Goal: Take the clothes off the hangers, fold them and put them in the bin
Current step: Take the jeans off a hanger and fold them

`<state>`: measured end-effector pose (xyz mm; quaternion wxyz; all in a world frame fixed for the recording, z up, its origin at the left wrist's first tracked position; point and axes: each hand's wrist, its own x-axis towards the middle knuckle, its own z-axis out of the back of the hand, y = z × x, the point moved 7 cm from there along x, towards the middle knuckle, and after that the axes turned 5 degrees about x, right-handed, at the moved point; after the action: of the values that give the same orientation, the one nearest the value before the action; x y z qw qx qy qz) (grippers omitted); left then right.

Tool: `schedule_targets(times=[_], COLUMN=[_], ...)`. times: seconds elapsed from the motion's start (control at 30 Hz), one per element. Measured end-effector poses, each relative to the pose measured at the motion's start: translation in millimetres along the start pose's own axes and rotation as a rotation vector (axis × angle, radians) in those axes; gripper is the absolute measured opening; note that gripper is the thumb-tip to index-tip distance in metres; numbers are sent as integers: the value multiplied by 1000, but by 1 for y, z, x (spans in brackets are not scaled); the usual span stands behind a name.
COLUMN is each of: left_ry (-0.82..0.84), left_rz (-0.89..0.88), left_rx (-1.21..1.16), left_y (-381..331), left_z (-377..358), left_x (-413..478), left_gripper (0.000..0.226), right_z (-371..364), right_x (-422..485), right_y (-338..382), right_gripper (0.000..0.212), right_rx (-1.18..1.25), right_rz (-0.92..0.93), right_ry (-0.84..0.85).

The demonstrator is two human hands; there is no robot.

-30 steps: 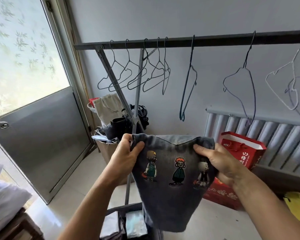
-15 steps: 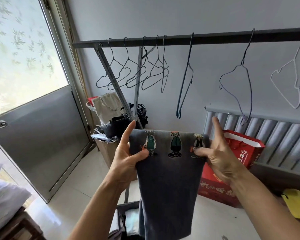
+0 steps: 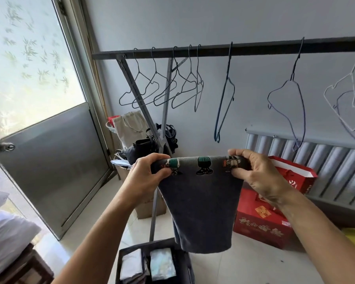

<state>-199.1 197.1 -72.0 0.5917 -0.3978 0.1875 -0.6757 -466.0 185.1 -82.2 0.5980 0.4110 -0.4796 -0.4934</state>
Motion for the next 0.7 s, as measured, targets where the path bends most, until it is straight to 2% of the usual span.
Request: schedule_targets(times=[0.17,0.27,0.37,0.43,0.53,0.63,0.7], left_ry=[-60,-55,68,131,94,66,30], left_rz=[-80,-120,-145,-99,-42,21,64], left_rx=[183,233,-31,-233,-305,-341,-346], left_y=[-5,-5,-8,-14,-21,-23,-20], left_z=[8,11,8,3,0,-6,-10], left_x=[0,0,-5,-9,-10,-11,-12], left_gripper=[14,11,6,7,6,10,11], right_z=[5,12,17,18,16,9,-3], right_x=[-2,-3,-5,-5,-2,-1,-7], right_y=[7,12,20,22,12,1,3], right_gripper=[23,23,17,14,18,37,38], right_rx=[-159,-252,-268,-215,-190,-292,-306], right_rz=[70,108,131,136,109,81,106], right_ry=[-64,-105,-107,-115,-178,-240,-224])
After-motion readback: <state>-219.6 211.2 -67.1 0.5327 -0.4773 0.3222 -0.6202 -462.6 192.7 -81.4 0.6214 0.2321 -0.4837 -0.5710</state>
